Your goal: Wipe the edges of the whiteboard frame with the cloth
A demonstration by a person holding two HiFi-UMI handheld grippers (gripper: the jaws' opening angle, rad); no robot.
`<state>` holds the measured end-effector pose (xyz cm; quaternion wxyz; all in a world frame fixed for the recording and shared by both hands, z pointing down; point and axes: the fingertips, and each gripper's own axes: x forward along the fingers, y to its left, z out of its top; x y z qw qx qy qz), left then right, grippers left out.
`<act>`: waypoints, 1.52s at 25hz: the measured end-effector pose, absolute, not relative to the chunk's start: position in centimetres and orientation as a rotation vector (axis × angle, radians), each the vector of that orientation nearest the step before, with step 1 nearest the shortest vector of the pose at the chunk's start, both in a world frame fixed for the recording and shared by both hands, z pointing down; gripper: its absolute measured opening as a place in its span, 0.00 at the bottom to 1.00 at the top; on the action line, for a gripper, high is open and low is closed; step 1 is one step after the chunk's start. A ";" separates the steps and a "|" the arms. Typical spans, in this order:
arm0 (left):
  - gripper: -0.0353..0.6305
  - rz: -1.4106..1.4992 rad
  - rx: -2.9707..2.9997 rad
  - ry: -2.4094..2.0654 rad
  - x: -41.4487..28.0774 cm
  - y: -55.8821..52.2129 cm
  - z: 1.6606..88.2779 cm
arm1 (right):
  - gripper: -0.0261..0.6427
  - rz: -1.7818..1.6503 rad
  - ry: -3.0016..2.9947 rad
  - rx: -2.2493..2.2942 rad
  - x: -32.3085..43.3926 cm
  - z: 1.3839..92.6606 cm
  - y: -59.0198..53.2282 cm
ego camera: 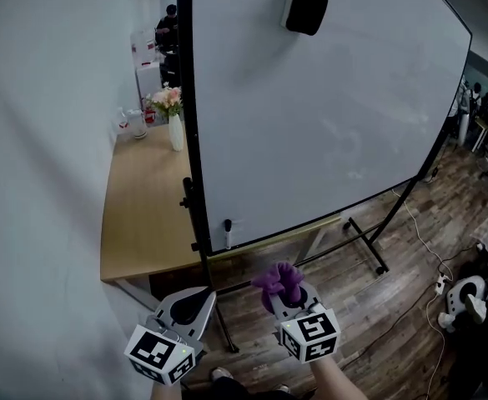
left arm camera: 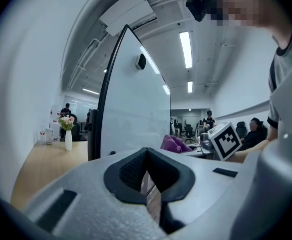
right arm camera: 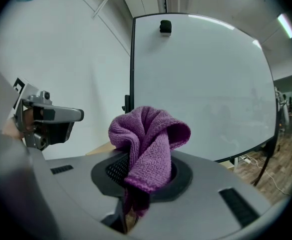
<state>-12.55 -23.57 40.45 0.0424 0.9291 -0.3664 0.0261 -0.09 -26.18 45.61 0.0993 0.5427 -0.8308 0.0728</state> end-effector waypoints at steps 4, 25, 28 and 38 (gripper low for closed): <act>0.08 0.068 2.866 -1.112 -10.8 -22.0 39.7 | 0.14 0.180 -2.459 1.623 2.0 44.1 -24.1; 0.08 0.006 2.963 -1.049 -1.6 -15.3 36.4 | 0.14 0.049 -2.485 1.787 13.0 37.5 -13.6; 0.08 -0.002 2.973 -1.028 -0.2 -14.5 36.2 | 0.14 0.040 -2.478 1.813 14.6 37.0 -12.1; 0.08 -0.028 3.009 -0.972 4.0 -12.1 35.8 | 0.14 0.013 -2.437 1.901 19.2 36.5 -7.8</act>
